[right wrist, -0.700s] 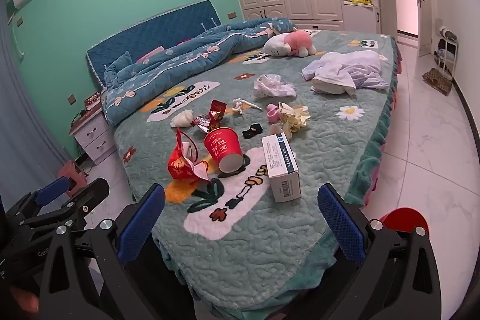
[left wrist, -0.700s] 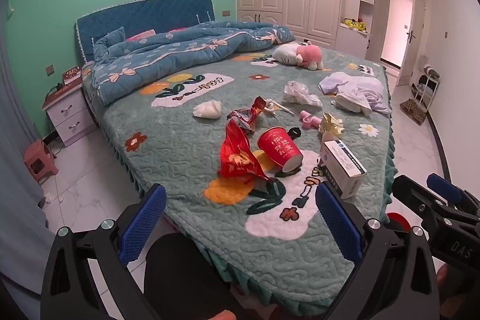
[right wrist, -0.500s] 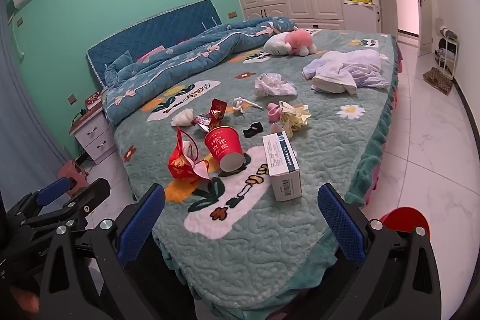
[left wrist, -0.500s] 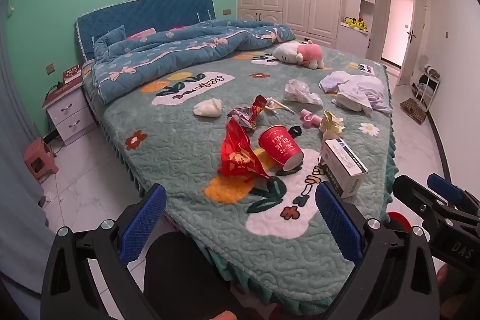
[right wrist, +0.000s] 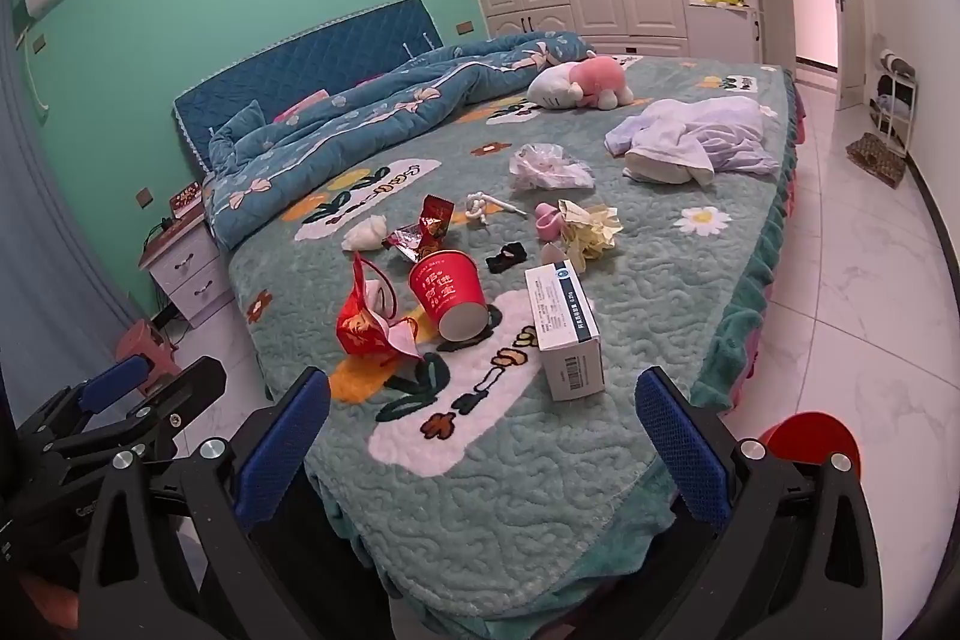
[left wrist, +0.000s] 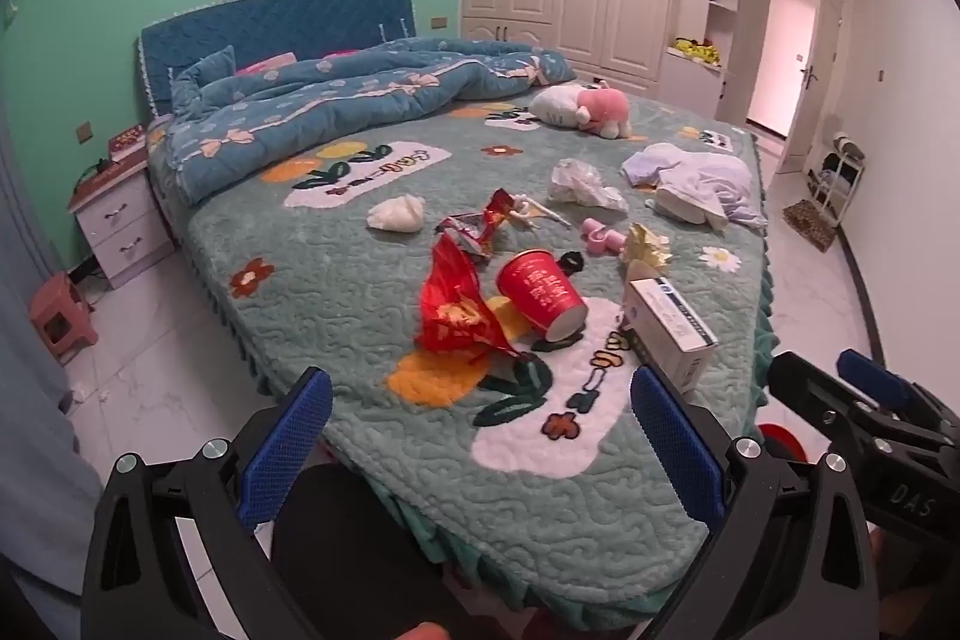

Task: Collect trash
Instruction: 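Approach the red wrapper and white medicine box with both tools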

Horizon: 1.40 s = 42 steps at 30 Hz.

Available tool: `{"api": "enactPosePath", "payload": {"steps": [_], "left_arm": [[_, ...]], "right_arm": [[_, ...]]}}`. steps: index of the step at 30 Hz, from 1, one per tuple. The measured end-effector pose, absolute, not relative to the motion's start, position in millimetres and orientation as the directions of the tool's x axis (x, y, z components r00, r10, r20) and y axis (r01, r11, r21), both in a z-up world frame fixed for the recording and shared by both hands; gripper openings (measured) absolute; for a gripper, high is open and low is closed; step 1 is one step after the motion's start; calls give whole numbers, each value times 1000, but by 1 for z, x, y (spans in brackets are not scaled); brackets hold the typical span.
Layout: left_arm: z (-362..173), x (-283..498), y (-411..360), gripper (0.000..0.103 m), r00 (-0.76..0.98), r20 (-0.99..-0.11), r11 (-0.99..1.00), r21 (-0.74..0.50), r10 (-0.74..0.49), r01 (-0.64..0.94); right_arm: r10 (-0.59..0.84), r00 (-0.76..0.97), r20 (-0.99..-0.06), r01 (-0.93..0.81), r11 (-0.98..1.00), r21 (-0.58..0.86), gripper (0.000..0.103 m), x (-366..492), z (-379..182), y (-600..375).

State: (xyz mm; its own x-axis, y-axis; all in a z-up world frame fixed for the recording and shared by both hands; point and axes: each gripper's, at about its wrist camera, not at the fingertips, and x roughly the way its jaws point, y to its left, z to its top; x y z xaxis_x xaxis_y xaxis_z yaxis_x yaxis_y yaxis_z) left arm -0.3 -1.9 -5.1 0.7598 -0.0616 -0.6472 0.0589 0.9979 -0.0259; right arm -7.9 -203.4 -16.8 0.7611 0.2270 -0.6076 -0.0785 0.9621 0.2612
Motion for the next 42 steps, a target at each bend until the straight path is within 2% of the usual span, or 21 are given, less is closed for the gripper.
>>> {"api": "enactPosePath", "payload": {"steps": [6, 10, 14, 21, 42], "left_arm": [[-6, 2, -7, 99, 753, -655, 998, -28, -67, 64], [-7, 8, -2, 99, 724, -683, 995, -84, -95, 52], [-7, 7, 2, 99, 727, -675, 991, -119, -123, 58], [-3, 5, -4, 99, 758, -648, 997, -36, -72, 64], [-7, 23, -5, 99, 747, -662, 997, 5, -54, 77]], "right_arm": [[229, 762, -606, -79, 961, 265, 99, -6, -17, -204], [234, 764, -601, -84, 960, 266, 99, -6, -15, -206], [228, 769, -598, -81, 961, 263, 99, -7, -14, -207], [229, 769, -597, -82, 961, 263, 99, -3, -12, -206], [254, 765, -592, -121, 959, 255, 99, 10, -11, -203]]}}
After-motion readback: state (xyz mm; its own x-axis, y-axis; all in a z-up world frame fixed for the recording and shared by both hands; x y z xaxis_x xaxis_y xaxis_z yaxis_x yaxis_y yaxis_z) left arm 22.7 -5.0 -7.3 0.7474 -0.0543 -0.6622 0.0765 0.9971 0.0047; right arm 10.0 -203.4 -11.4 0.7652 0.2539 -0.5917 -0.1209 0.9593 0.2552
